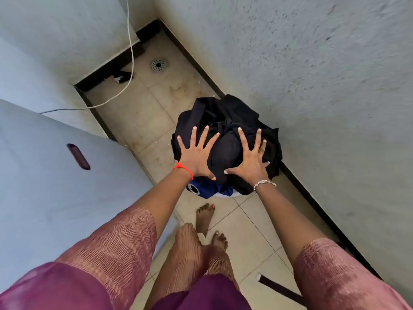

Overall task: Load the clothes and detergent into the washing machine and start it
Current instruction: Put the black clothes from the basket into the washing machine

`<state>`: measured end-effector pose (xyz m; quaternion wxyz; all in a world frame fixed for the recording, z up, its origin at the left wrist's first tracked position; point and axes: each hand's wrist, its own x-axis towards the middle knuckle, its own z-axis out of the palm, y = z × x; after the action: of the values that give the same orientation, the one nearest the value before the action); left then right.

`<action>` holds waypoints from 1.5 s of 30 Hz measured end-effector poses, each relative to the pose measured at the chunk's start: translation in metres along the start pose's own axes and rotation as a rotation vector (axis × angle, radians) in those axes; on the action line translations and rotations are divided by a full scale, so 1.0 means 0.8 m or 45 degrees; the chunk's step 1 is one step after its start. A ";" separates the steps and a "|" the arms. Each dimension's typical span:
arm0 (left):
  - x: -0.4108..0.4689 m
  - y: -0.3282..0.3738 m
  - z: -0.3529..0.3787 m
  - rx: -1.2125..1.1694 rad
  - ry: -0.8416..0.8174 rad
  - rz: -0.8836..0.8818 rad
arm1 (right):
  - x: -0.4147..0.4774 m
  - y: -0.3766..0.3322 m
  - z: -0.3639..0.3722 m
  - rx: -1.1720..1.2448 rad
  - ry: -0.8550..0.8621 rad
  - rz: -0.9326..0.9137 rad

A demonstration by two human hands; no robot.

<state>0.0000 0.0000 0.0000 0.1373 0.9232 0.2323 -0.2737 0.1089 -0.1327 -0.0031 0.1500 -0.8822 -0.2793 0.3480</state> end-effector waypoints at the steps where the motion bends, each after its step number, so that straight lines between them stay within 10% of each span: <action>1: 0.009 0.001 0.008 -0.006 -0.016 -0.017 | 0.009 0.002 0.010 0.017 0.014 -0.015; 14: 0.070 0.012 0.070 -0.487 0.315 0.046 | 0.036 0.009 0.056 0.291 0.414 -0.051; 45: -0.466 -0.070 -0.383 -0.631 1.288 -0.009 | -0.379 -0.389 -0.260 0.531 0.816 -1.085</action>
<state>-0.1696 0.0323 0.4540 0.2208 0.8787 0.3298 0.2653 -0.0489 -0.0798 0.4489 0.5254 -0.7048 -0.4763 0.0195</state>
